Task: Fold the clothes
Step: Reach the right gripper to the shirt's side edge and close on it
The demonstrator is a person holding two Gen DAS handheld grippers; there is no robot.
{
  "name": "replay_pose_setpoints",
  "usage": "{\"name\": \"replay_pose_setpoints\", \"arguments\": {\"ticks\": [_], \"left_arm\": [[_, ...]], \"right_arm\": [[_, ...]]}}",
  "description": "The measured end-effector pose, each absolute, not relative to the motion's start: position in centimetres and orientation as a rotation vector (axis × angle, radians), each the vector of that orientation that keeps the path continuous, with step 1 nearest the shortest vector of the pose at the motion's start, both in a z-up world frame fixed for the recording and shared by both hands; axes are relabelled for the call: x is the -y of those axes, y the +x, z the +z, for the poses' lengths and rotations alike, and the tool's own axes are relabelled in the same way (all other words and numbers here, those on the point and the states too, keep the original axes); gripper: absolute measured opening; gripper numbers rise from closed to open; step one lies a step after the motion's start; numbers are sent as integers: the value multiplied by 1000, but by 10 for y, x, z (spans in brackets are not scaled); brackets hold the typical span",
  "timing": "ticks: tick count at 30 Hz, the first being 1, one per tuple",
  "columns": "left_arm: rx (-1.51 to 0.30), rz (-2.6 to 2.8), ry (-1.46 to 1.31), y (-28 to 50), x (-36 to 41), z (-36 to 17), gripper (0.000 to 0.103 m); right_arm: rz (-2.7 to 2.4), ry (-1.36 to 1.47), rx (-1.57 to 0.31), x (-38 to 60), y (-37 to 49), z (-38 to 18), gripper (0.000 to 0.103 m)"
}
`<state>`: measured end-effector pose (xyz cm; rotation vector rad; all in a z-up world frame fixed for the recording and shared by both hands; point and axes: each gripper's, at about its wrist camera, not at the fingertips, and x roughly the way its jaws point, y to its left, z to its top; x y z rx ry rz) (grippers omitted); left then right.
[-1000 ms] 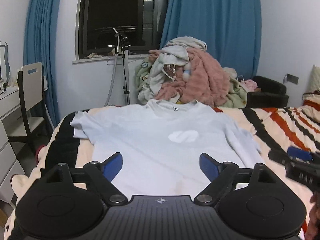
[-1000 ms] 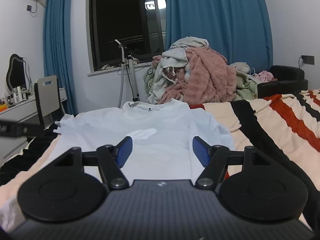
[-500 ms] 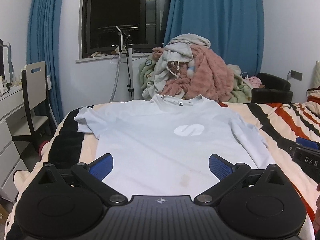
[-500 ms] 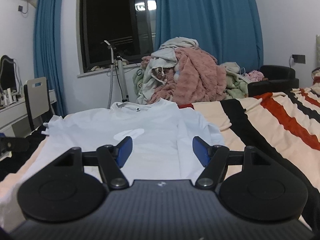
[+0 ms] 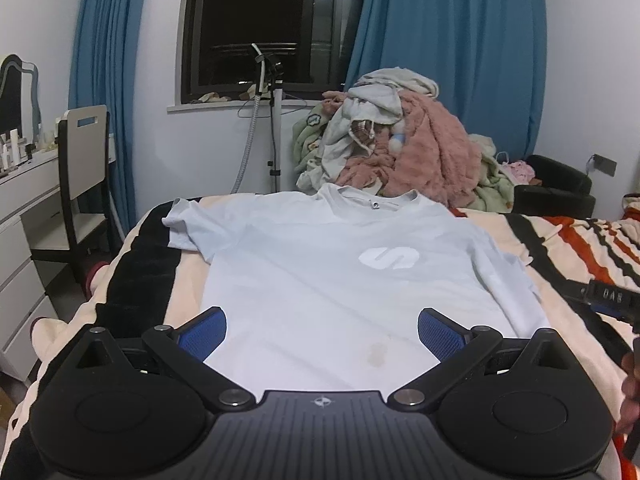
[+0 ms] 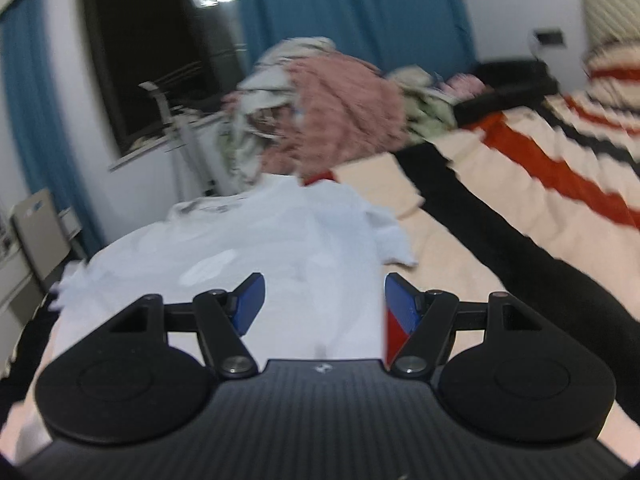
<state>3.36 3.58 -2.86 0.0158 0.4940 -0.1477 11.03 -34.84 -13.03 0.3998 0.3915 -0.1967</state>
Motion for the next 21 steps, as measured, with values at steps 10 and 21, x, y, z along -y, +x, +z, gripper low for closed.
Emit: {"name": "replay_pose_setpoints", "arguments": {"ticks": [10,21], "left_arm": [[-521,-131,5,47,-26,-38,103],[-566,-176,-51,74,-19,-53,103]], "right_arm": [[-197,864,-395,458,174,-189,70],[-120,832,-429,474,258,-226,64]]}}
